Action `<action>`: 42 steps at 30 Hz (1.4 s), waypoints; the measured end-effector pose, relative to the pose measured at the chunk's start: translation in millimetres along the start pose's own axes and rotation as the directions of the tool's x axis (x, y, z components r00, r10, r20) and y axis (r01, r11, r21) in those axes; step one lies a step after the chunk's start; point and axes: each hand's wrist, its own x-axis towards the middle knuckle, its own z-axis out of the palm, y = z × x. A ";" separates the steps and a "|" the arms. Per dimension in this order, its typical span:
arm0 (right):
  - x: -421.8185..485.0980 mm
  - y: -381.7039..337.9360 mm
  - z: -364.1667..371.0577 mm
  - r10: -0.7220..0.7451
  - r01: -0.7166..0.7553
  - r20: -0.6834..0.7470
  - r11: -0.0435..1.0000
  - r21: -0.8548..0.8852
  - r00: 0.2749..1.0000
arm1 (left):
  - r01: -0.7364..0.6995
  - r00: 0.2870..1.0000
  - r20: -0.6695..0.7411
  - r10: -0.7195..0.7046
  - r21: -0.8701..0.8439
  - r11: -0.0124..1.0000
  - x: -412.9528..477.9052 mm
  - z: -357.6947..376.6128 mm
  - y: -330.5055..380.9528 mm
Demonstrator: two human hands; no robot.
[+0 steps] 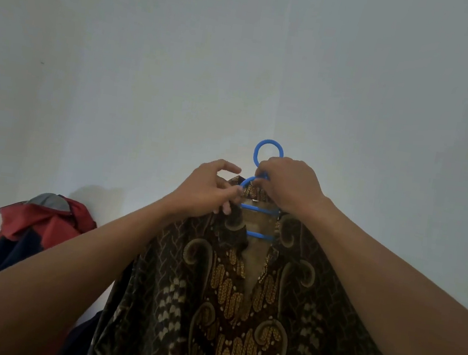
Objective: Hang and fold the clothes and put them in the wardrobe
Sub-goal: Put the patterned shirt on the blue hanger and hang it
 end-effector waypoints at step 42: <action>-116.3 105.9 -74.5 0.114 -0.114 -0.015 0.993 0.028 0.993 | -0.395 0.856 -0.048 0.515 0.582 0.711 23.3 83.2 77.0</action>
